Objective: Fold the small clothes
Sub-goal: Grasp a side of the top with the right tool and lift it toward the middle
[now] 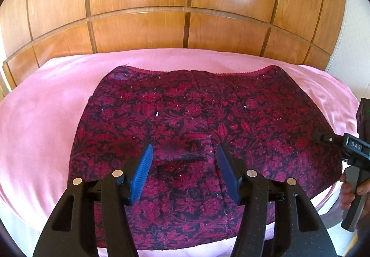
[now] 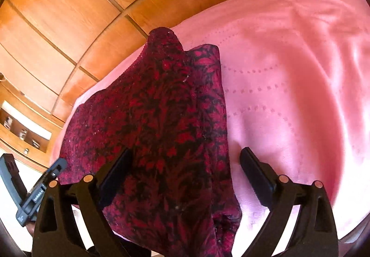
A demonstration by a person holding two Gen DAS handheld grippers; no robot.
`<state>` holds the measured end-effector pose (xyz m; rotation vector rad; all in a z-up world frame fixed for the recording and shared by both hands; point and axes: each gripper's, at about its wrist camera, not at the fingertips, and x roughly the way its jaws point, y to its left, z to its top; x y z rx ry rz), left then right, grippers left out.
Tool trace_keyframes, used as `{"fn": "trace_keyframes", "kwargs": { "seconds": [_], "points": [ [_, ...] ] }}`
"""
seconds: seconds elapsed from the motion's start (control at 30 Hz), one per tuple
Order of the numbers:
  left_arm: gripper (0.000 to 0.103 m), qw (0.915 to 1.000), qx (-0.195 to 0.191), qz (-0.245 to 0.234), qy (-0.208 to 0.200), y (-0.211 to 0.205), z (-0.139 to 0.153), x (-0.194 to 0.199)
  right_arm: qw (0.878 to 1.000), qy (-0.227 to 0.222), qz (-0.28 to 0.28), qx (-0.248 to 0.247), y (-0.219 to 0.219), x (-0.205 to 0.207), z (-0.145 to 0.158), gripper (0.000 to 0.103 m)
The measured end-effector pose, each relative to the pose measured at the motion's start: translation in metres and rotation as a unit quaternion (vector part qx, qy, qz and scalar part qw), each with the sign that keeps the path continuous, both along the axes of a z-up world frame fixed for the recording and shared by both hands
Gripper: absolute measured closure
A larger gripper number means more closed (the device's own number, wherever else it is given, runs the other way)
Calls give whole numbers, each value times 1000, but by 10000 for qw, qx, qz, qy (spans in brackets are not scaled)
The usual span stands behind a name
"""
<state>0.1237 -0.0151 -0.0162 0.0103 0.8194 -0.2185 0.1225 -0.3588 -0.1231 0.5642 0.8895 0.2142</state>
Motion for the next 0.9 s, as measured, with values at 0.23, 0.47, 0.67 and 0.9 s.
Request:
{"fn": "trace_keyframes", "kwargs": {
  "seconds": [0.23, 0.47, 0.67, 0.9],
  "points": [
    [47, 9999, -27, 31, 131, 3, -7, 5, 9996, -17, 177, 224, -7, -1, -4, 8],
    [47, 9999, 26, 29, 147, 2, -11, 10, 9963, 114, 707, 474, -4, -6, -7, 9],
    [47, 9997, 150, 38, 167, -3, -15, 15, 9952, 188, 810, 512, -5, -7, -9, 21],
    [47, 9995, 274, 47, 171, -8, -19, 19, 9946, 197, 952, 362, 0, -12, -7, 45]
  ]
}}
